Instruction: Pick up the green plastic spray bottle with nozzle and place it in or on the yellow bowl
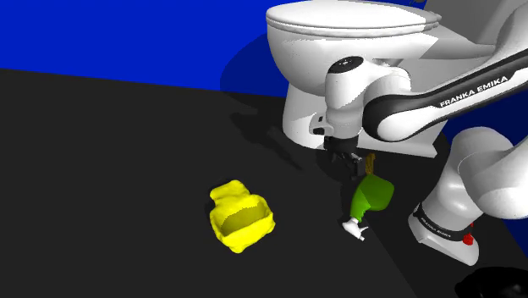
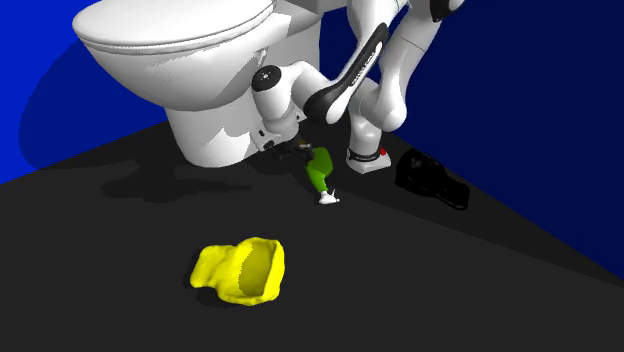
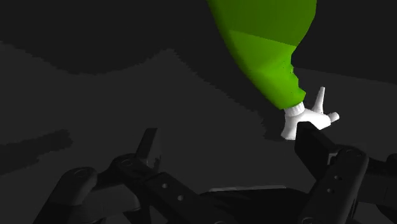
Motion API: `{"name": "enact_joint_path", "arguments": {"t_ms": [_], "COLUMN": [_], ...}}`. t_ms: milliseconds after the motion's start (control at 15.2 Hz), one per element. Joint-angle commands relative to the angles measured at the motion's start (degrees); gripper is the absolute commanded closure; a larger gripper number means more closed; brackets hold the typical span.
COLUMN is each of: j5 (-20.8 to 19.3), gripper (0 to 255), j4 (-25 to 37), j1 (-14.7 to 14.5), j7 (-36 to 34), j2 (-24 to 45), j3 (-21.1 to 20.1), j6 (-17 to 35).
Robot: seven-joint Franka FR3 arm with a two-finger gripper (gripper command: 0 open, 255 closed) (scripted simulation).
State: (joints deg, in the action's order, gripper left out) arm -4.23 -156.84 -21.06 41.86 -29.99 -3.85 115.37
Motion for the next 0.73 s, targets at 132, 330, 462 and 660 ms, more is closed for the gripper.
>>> {"name": "enact_joint_path", "arguments": {"t_ms": [132,330,462,660], "j5": [0.51,0.86,1.07,0.67], "gripper": [0,0,0,0], "j4": [-5.09,-8.65,-10.74,-12.23], "j1": [-3.94,-6.88,-8.61,-8.31], "j7": [6.65,11.5,14.29,14.07], "j2": [2.06,3.94,5.07,6.87], "j3": [-0.49,-0.94,-1.25,-1.25], "j6": [3.88,6.93,8.8,12.07]}}
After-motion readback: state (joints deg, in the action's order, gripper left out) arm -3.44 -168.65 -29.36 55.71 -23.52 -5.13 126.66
